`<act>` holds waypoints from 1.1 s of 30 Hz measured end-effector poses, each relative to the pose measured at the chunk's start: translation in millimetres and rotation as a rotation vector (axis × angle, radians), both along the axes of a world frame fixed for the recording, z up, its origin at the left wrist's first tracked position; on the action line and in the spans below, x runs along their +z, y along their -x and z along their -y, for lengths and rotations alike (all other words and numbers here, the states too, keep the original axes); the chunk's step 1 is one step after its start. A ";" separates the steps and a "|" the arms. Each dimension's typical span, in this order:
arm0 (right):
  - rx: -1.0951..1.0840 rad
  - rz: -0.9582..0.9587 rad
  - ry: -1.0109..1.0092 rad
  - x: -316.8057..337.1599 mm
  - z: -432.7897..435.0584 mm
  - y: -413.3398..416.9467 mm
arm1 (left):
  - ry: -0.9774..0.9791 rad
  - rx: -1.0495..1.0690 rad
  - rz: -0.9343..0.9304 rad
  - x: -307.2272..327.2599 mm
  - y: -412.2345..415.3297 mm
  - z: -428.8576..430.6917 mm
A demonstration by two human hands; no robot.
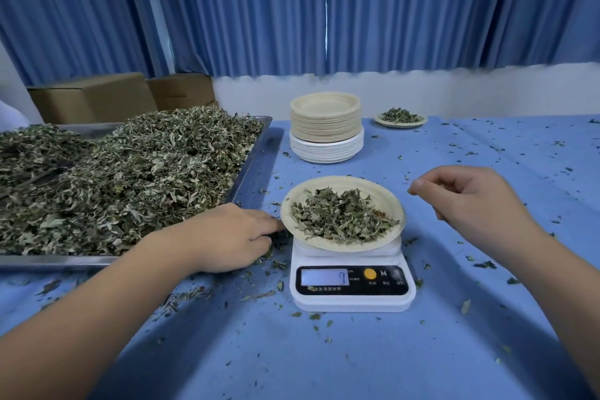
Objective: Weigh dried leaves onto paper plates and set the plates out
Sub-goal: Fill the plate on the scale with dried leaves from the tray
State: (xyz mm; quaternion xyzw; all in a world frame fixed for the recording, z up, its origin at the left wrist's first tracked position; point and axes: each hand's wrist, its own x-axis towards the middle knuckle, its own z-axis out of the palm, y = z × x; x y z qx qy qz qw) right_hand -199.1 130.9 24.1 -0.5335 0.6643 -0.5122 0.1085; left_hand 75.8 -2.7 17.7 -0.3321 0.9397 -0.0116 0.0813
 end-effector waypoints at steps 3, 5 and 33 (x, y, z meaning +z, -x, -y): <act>-0.003 -0.002 -0.007 -0.1 -0.7 1.2 | 0.049 -0.041 0.048 -2.0 0.8 -2.6; -0.001 0.003 -0.011 -0.2 -0.6 1.4 | 0.049 -0.039 0.049 -3.8 -1.7 -6.2; 0.008 -0.003 -0.031 0.4 -3.1 -0.6 | 0.252 0.118 -0.501 12.3 -27.5 -19.0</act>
